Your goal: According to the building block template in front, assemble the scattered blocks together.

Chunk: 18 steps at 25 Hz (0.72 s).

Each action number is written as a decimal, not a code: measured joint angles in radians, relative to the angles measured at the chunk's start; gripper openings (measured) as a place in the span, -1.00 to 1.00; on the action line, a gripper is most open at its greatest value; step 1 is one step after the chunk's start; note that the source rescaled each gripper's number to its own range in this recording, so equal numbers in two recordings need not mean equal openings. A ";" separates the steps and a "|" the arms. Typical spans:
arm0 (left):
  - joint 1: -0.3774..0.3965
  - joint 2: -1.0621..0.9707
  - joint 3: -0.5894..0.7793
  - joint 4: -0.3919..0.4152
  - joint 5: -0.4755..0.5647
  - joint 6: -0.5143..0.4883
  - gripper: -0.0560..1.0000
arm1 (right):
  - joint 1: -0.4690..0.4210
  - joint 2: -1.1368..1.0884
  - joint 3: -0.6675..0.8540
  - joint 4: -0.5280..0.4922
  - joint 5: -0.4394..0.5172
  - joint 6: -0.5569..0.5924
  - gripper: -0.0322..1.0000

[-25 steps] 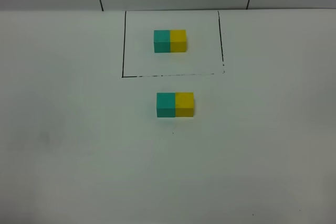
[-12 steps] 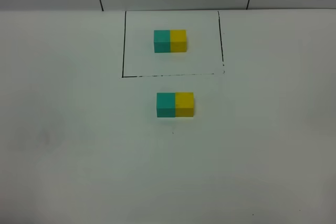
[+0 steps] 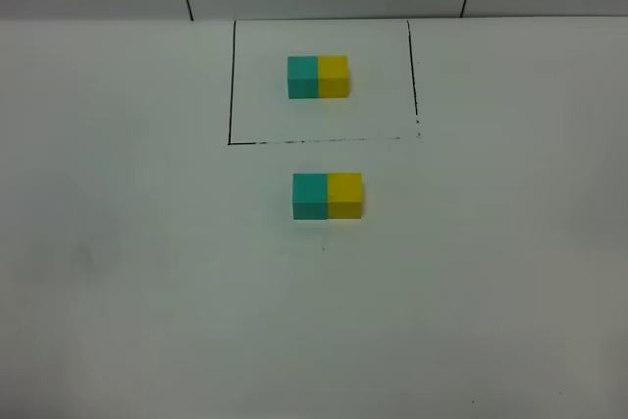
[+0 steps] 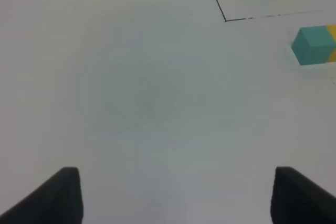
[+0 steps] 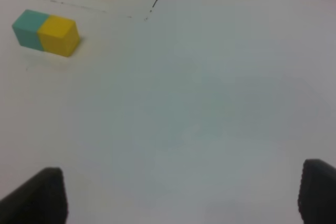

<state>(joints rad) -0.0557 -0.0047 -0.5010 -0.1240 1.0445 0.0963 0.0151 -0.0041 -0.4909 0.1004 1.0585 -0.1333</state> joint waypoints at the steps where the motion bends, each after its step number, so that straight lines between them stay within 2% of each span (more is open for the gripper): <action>1: 0.000 0.000 0.000 0.000 0.000 0.000 0.37 | 0.000 0.000 0.000 0.000 0.000 0.000 0.94; 18: 0.000 0.000 0.000 0.000 0.000 0.000 0.37 | 0.000 0.000 0.000 0.000 0.000 0.000 0.94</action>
